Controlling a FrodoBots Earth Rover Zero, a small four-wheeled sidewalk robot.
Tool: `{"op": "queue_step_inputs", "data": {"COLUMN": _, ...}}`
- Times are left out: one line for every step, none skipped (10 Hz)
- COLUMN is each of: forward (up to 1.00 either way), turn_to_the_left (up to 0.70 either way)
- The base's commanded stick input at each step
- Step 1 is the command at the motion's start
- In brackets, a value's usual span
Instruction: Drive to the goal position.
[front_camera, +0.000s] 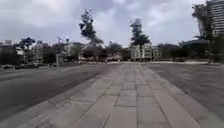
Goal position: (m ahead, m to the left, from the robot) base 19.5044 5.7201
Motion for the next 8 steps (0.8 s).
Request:
{"op": "queue_step_inputs", "data": {"forward": 0.85, "turn_to_the_left": 0.0}}
{"op": "queue_step_inputs", "data": {"forward": 0.85, "turn_to_the_left": 0.0}}
{"op": "queue_step_inputs", "data": {"forward": 0.85, "turn_to_the_left": 0.0}}
{"op": "queue_step_inputs", "data": {"forward": 0.85, "turn_to_the_left": 0.0}}
{"op": "queue_step_inputs", "data": {"forward": 0.85, "turn_to_the_left": 0.0}}
{"op": "queue_step_inputs", "data": {"forward": 0.85, "turn_to_the_left": 0.0}}
{"op": "queue_step_inputs", "data": {"forward": 0.85, "turn_to_the_left": 0.0}}
{"op": "queue_step_inputs", "data": {"forward": 0.85, "turn_to_the_left": 0.0}}
